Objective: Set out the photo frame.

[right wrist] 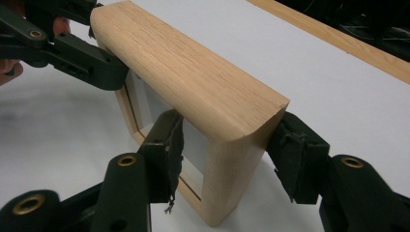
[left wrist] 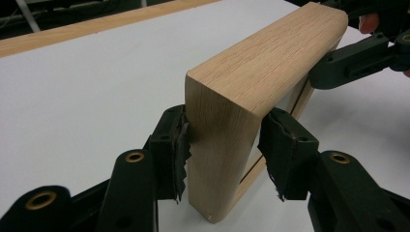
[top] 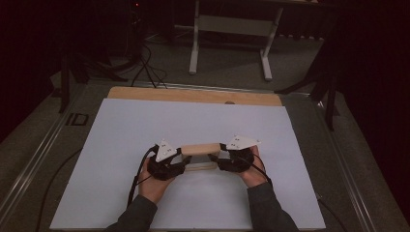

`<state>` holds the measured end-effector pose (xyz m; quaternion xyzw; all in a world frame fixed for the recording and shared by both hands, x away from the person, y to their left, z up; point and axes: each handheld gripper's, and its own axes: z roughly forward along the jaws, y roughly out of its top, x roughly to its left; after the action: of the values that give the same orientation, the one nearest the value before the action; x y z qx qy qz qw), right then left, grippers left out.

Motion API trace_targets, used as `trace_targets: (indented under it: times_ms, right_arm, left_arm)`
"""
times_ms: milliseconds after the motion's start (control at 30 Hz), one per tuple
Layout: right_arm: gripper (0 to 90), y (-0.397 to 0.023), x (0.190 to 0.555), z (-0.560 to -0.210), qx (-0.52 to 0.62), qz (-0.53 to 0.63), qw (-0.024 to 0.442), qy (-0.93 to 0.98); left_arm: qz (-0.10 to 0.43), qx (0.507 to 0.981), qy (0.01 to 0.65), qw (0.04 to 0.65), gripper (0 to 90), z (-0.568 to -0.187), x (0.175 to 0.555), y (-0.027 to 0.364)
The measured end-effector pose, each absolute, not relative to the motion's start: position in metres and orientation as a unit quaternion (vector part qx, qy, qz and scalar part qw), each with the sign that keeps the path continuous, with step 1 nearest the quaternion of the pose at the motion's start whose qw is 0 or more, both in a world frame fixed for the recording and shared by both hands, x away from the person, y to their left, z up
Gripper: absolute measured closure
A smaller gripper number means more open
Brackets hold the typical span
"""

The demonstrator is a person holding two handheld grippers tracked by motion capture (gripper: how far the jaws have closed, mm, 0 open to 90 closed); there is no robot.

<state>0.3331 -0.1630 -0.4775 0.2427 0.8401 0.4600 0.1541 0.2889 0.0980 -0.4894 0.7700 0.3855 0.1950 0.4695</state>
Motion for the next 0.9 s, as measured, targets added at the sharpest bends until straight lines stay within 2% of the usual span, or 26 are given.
trace_targets:
  times_ms: [900]
  right_arm:
    - [48.7, -0.1545, 0.3336, -0.4755, 0.239, 0.452, 0.173, 0.842]
  left_arm:
    - [0.199, 0.777, 0.369, 0.47, 54.0, -0.4856, 0.2971, 0.107]
